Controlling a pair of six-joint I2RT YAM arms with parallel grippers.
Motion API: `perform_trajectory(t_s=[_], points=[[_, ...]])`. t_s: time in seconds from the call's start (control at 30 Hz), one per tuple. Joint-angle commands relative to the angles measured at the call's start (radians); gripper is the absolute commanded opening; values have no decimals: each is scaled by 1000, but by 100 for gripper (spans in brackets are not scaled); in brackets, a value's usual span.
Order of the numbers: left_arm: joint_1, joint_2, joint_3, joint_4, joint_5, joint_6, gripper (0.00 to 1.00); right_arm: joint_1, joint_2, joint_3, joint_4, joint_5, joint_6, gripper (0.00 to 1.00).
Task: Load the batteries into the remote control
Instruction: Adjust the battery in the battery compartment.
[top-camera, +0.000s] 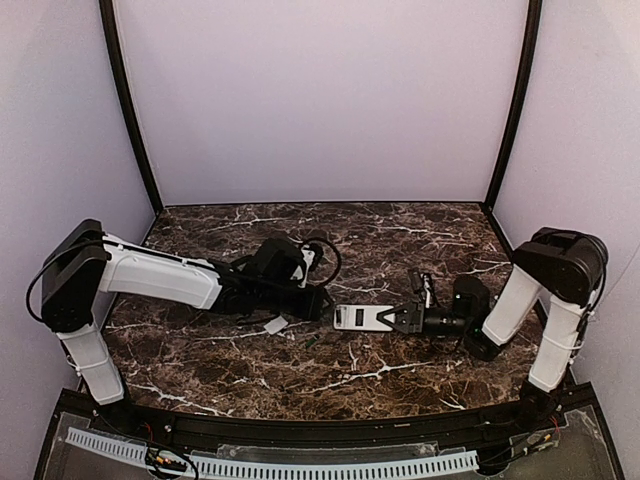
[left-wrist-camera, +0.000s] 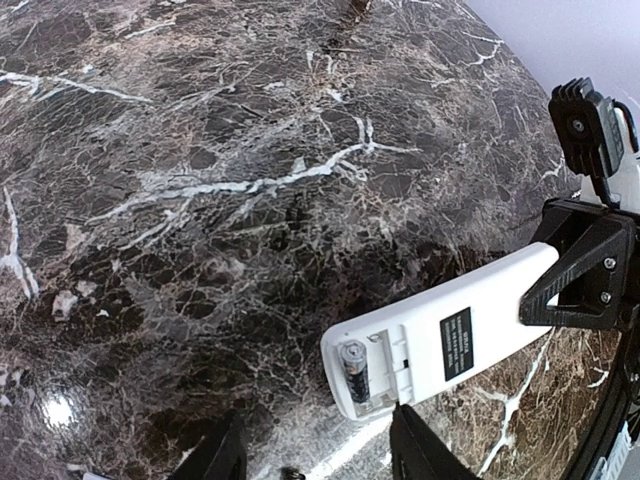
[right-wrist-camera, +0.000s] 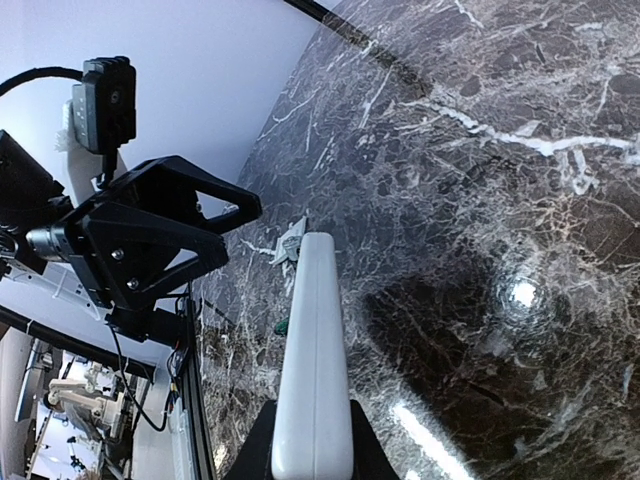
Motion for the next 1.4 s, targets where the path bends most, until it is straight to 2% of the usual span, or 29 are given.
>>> perform_trajectory(t_s=[0.0, 0.63, 1.37], points=[[23, -4, 19, -28, 8, -9, 49, 10, 60, 35, 140, -11, 1, 0], [30, 100, 77, 16, 99, -33, 40, 11, 162, 58, 219, -16, 18, 0], [31, 147, 116, 15, 99, -34, 24, 11, 149, 56, 198, -32, 17, 0]])
